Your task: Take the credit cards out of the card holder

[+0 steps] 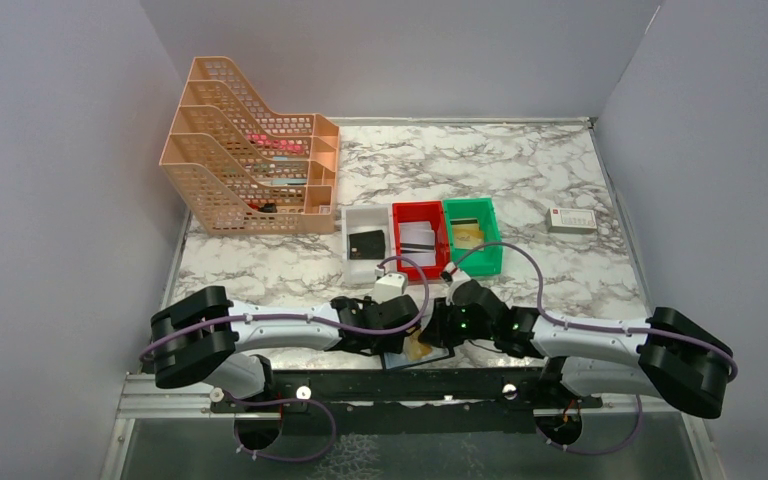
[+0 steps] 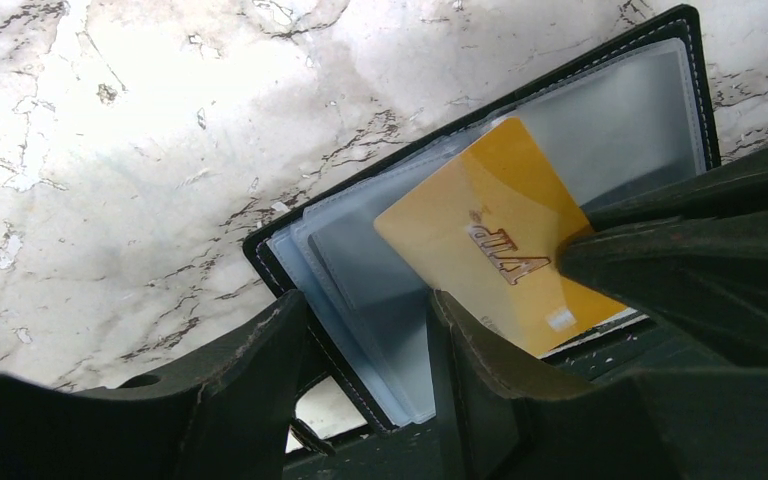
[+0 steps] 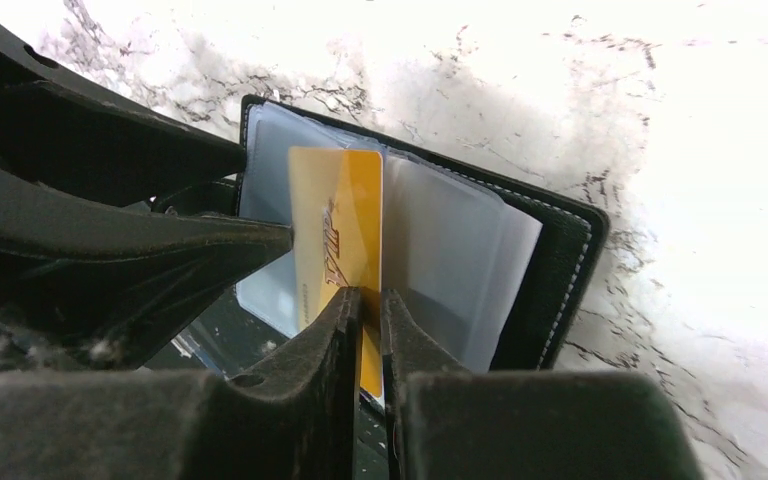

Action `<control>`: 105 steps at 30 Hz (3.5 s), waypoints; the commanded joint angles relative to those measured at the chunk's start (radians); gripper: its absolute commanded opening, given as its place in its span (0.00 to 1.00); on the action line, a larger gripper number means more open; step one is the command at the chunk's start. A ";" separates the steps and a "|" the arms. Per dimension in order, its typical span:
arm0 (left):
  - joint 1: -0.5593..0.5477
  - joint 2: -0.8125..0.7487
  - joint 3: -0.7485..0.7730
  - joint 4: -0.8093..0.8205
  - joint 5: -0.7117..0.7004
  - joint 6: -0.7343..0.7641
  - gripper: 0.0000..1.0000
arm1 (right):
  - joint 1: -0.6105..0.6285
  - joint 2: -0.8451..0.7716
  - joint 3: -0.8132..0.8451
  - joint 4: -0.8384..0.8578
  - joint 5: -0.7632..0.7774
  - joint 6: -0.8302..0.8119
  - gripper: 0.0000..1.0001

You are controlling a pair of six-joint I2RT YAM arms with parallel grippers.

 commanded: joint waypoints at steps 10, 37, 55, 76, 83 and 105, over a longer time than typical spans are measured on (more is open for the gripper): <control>-0.003 -0.055 -0.053 -0.054 -0.059 -0.011 0.52 | 0.002 -0.353 0.034 -0.404 0.377 0.031 0.04; 0.381 -0.489 -0.091 -0.083 0.103 0.182 0.79 | 0.002 -0.415 0.084 -0.428 0.373 0.013 0.01; 0.946 -0.481 0.019 -0.156 0.333 0.519 0.93 | -0.006 -0.339 0.139 -0.341 0.310 -0.043 0.01; 0.953 -0.621 -0.031 -0.135 0.263 0.488 0.93 | -0.132 -0.126 0.248 -0.130 0.135 -0.129 0.01; 0.952 -0.624 -0.034 -0.132 0.264 0.488 0.93 | -0.163 -0.043 0.291 -0.095 0.081 -0.142 0.01; 0.952 -0.625 -0.035 -0.128 0.273 0.491 0.93 | -0.571 -0.113 0.434 -0.322 0.172 -0.362 0.01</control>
